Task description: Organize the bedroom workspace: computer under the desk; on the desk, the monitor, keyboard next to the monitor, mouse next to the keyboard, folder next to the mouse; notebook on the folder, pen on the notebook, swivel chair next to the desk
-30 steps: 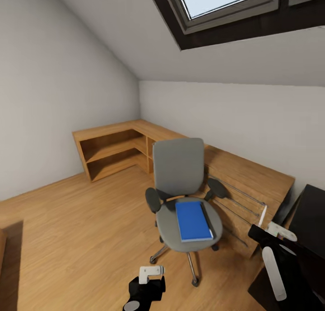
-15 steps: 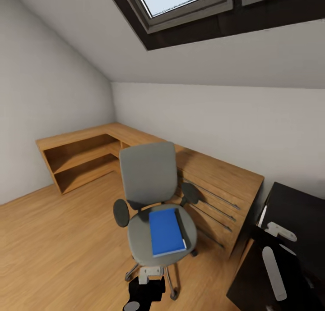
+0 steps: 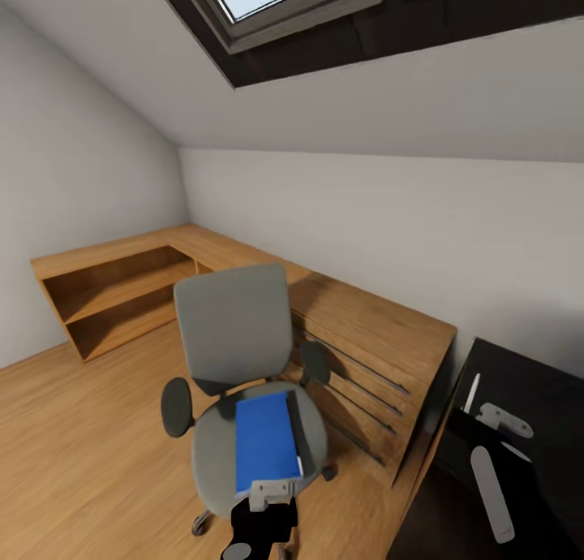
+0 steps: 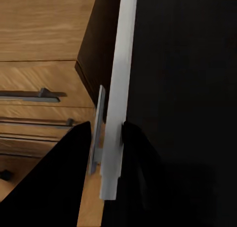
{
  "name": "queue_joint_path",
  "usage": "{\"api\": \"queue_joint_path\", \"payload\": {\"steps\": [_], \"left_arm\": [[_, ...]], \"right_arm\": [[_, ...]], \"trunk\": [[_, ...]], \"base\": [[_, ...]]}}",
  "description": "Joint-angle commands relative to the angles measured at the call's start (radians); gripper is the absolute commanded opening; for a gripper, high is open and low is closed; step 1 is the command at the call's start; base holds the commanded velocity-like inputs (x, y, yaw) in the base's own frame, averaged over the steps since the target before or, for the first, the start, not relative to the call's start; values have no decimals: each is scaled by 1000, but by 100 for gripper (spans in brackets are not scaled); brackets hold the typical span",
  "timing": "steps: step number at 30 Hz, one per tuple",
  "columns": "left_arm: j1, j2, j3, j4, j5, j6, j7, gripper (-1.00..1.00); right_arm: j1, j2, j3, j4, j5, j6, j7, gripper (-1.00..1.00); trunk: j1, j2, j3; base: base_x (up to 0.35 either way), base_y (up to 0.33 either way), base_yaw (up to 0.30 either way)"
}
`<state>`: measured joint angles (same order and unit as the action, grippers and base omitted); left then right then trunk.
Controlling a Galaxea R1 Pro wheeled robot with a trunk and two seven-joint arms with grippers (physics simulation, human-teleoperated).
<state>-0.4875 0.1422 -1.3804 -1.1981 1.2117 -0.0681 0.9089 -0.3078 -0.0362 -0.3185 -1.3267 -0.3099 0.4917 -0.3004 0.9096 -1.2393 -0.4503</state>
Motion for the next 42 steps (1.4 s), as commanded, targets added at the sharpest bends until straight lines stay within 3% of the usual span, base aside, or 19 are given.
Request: {"api": "queue_joint_path", "payload": {"steps": [1,5,10,36,37,42], "left_arm": [[-2,0,-3,-2,8,-7,3,100],[-2,0,-3,-6,8,-9,2,100],[-2,1,-3,-8,8,-9,4,100],[-2,4,-2,-51,8,-10,5,100],[-2,4,-2,-52,8,-10,5,100],[-2,3,-2,-51,8,-10,5,100]], "right_arm": [[-1,-1,1,6,-11,2,-8,-100],[-1,-6,-1,36,-8,2,-10,-100],[-2,-53,-5,124,-6,8,-41,-100],[-12,-56,4,261,-2,-12,-57,-100],[-13,-56,4,262,-2,-18,-57,100],[-13,-56,5,260,-1,-21,-56,100]], "trunk": [[0,-1,-1],[0,-1,-1],[0,-1,-1],[0,-1,-1],[0,-1,-1],[0,-1,-1]], "base": [[170,-247,-1],[43,-92,0],[-51,-60,0],[-42,-33,0],[0,0,0],[0,0,0]]}}
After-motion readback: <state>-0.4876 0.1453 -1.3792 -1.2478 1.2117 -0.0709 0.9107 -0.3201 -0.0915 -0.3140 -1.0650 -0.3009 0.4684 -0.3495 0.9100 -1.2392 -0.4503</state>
